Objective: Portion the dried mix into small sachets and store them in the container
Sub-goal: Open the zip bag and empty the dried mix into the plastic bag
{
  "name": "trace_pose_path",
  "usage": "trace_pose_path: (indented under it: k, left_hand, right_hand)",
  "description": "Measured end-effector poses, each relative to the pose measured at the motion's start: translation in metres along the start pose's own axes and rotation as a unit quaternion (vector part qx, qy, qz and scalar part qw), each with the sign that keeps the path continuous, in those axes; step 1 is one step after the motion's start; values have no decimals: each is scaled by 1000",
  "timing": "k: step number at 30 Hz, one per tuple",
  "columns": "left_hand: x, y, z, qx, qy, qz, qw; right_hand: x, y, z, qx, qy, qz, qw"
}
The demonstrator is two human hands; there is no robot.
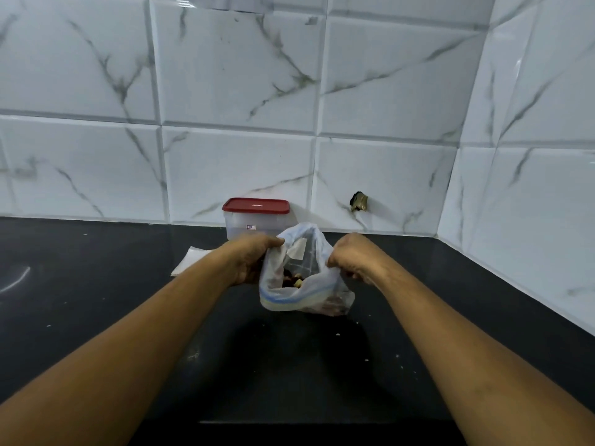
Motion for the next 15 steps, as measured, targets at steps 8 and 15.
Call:
trace_pose_path:
  k: [8, 15]
  left_hand:
    - [-18, 11, 4, 58, 54, 136, 988]
    - [-10, 0, 6, 45, 19, 124, 991]
  right_hand:
    - [-29, -11, 2, -29, 44, -69, 996]
    - [-9, -6, 0, 30, -71, -355, 932]
Point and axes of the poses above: each hand's wrist, its own z-axis away from the middle knuckle, its own x-axis out of the palm, y = z × x, the point moved 6 cm from there along -z, towards the middle knuckle, and after that the axes turned 11 degrees about z, right-handed, at the moved point
